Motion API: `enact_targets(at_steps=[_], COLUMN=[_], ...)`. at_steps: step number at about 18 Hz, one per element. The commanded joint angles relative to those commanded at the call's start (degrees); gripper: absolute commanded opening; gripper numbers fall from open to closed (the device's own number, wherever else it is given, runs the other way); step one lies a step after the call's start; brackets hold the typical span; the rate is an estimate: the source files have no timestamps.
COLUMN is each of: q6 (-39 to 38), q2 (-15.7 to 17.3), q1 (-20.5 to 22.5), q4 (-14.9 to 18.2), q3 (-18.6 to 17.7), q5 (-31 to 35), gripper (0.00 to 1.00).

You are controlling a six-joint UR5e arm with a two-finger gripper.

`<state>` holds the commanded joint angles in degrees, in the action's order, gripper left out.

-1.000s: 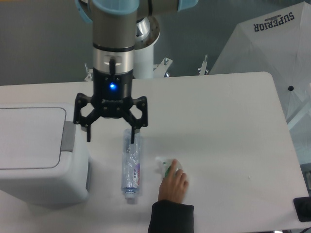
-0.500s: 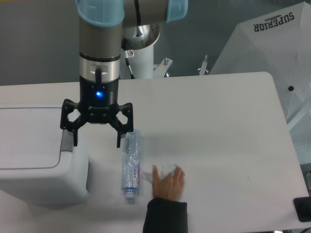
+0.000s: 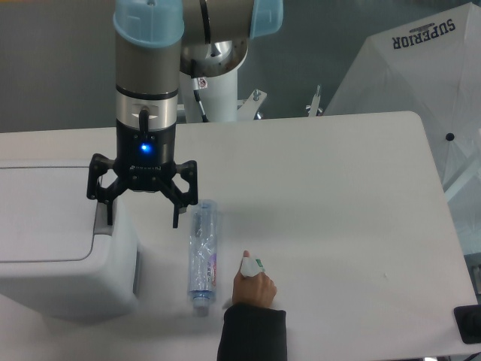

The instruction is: Open the trash can

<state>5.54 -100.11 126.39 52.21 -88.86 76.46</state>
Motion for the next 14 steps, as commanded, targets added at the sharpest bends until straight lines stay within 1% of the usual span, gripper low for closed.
enact_targets(at_steps=[4,14], q6=[0.3,0.4], q2=[-0.1,-0.3], q1=[0.1,0.0], q4=[-0.1,-0.1], q3=[-0.1,-0.1], q5=[1.0,1.1], gripper=[1.00,1.00])
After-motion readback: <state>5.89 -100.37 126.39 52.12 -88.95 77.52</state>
